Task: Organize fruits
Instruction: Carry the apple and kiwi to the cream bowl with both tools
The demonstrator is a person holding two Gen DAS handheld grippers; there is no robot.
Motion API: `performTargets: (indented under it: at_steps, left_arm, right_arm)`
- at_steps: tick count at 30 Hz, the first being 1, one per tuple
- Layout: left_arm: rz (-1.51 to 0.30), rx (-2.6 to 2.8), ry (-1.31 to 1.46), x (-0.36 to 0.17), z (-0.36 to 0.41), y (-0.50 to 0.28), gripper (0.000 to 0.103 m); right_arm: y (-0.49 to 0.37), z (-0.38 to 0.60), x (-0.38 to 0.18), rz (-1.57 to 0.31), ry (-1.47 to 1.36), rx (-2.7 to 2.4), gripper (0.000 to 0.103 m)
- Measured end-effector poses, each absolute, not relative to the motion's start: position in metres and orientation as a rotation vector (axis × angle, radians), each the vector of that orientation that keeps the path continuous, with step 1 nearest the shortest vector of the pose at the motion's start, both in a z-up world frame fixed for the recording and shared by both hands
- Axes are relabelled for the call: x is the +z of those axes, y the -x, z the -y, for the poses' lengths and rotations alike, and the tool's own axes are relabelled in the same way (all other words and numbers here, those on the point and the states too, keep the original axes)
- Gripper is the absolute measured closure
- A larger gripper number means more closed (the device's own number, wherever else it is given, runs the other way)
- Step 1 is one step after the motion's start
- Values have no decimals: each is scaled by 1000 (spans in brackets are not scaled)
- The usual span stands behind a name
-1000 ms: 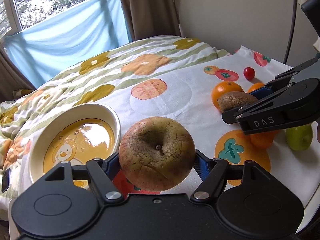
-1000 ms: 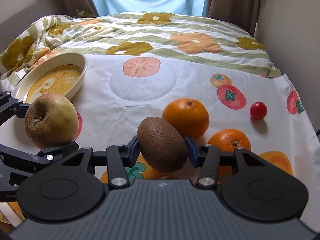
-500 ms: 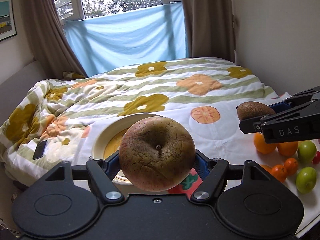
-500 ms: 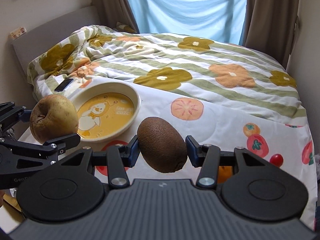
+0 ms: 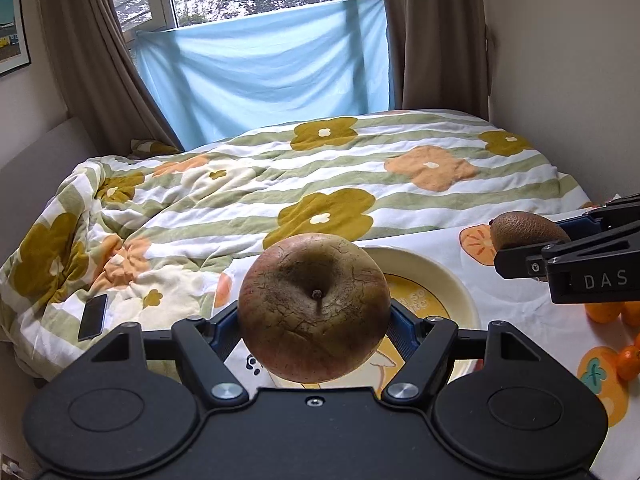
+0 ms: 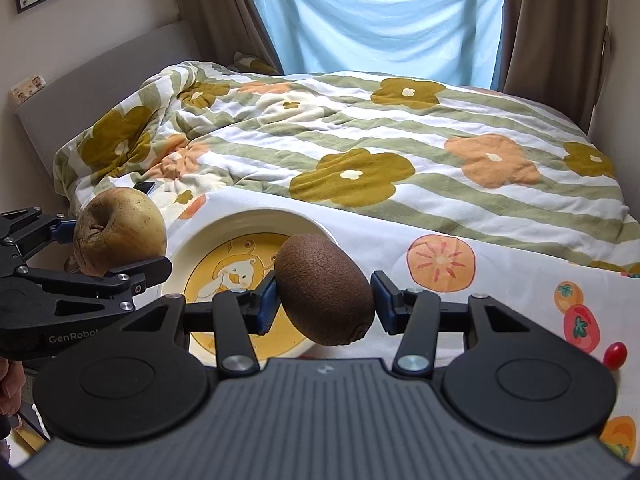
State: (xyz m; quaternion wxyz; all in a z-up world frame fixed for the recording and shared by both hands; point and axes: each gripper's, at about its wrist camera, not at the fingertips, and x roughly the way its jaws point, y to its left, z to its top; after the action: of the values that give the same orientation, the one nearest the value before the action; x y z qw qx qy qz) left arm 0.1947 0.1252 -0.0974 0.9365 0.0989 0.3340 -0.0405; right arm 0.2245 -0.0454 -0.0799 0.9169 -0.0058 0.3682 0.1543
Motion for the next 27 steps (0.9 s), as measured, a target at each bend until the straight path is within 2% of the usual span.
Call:
performTargets:
  at_steps: [9, 17, 27]
  left_arm:
    - [-746, -207, -270, -136, -138, -253, 26]
    - [-777, -305, -337, -166, -126, -277, 26]
    - [-799, -341, -368, -179, -122, -293, 25]
  right_arm:
    - [-268, 12, -100, -802, -28, 252, 39]
    - [-289, 7, -118, -847, -53, 192, 39]
    - [-297, 6, -127, -875, -48, 161, 39]
